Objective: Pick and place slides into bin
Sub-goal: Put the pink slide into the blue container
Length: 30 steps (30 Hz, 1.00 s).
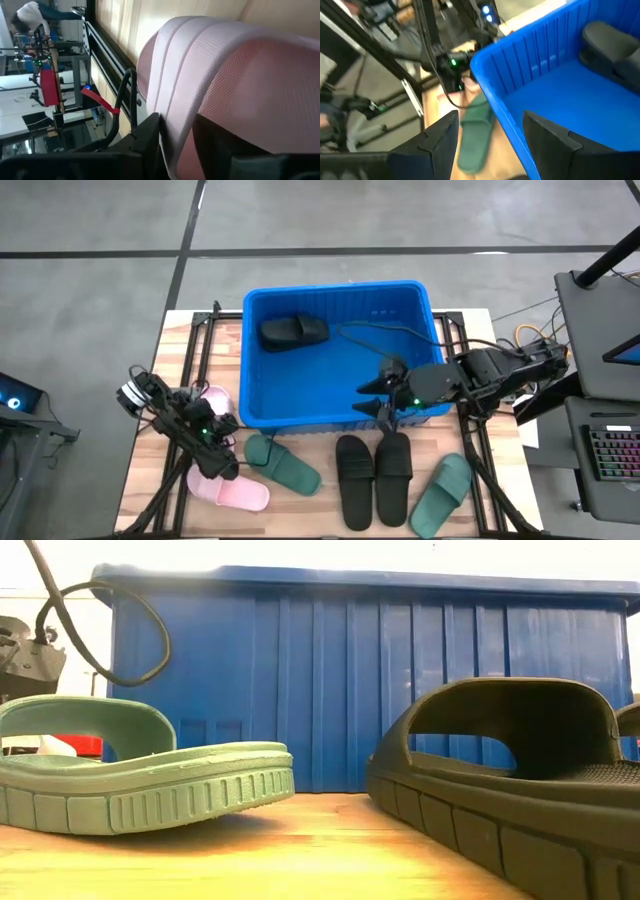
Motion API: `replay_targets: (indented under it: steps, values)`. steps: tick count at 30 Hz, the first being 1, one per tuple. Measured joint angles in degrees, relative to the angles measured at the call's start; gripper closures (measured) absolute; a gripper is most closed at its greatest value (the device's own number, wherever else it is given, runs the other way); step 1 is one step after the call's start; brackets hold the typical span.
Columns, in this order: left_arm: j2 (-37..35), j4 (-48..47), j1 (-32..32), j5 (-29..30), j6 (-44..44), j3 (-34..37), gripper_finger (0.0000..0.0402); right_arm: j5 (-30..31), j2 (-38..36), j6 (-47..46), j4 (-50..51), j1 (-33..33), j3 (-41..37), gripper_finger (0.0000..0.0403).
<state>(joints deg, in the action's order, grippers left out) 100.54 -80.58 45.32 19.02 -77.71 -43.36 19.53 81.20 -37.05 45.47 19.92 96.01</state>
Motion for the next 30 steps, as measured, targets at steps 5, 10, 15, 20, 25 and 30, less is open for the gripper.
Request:
replay_targets:
  steps: [5, 10, 15, 20, 25, 30]
  values:
    - [-0.4, 2.5, 0.0, 0.6, 0.1, 1.4, 0.0376, 0.1, -1.1, 0.0, -3.5, -0.6, 0.0, 0.0193]
    - [-1.0, 3.1, 0.0, 1.2, 0.2, 1.6, 0.0395, 0.1, -1.4, 0.0, -4.6, -0.6, 0.0, 0.0193]
    - [-5.3, 3.3, 0.0, 1.2, 0.4, 1.8, 0.04, 0.1, -1.6, 3.3, -4.0, -0.7, 0.0, 0.0193]
    - [-13.1, 0.1, 0.0, 0.8, 2.1, 1.1, 0.0401, 0.1, -2.2, 4.8, -4.1, -0.8, 0.0, 0.0193]
    - [-21.8, -0.9, 0.0, 1.0, 2.9, 1.0, 0.0401, 0.1, -2.8, 5.6, -4.0, -0.8, 0.0, 0.0193]
    - [-28.3, -1.1, 0.0, 1.9, 3.1, 1.0, 0.0401, 0.0, -3.1, 5.6, -4.0, -0.8, 0.0, 0.0193]
